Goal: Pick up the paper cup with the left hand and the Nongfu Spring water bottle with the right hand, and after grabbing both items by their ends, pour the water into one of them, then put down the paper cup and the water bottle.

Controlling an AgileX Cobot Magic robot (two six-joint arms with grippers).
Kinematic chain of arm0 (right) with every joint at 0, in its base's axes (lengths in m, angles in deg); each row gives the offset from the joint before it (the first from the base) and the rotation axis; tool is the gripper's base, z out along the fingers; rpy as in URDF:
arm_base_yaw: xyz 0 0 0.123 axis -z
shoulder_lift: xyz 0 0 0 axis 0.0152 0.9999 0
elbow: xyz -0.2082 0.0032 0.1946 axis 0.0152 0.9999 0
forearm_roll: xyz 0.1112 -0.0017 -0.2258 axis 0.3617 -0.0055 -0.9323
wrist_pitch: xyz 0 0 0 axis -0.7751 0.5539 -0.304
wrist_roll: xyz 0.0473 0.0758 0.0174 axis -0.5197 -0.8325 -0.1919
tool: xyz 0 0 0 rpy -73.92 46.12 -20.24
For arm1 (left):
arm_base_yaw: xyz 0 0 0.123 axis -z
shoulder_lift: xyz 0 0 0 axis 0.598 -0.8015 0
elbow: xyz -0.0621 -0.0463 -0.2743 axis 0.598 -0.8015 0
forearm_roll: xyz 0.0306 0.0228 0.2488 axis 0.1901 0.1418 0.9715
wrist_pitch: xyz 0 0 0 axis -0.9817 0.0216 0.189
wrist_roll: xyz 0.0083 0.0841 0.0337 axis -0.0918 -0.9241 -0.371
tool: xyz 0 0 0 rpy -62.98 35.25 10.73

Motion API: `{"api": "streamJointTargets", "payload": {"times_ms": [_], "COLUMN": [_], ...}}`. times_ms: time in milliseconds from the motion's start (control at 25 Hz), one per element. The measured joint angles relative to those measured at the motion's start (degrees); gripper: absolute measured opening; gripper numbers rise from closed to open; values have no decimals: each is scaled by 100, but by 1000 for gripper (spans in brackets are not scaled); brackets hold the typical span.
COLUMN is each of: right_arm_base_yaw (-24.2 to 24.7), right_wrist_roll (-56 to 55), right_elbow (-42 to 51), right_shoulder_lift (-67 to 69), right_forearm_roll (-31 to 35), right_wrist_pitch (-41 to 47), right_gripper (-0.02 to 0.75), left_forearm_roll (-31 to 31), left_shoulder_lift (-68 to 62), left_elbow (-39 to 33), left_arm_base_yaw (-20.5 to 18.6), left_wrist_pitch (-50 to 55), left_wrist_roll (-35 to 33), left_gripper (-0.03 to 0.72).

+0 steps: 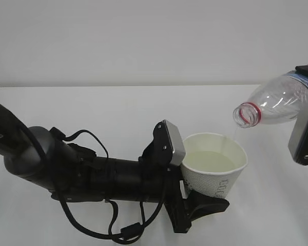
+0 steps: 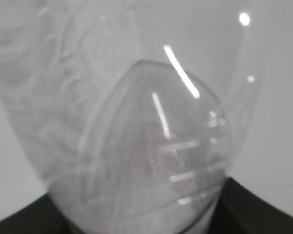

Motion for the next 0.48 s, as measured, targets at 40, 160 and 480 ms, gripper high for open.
{"api": "streamJointTargets", "payload": {"times_ms": [40,160,480], "right_arm_base_yaw": [0,0,0], "right_wrist_roll": [-55,-219,-929], "right_elbow": [0,0,0], "right_shoulder_lift": [0,0,0], "right_forearm_roll": [0,0,0], "right_wrist_pitch": [0,0,-9], "right_gripper": [404,404,404], "left_forearm_roll": [0,-10,-18], "left_shoulder_lift": [0,0,0], "left_elbow": [0,0,0], "left_arm_base_yaw": [0,0,0], "left_wrist_pitch": [0,0,36], "left_wrist_roll": [0,0,0], "left_gripper": [510,510,510]}}
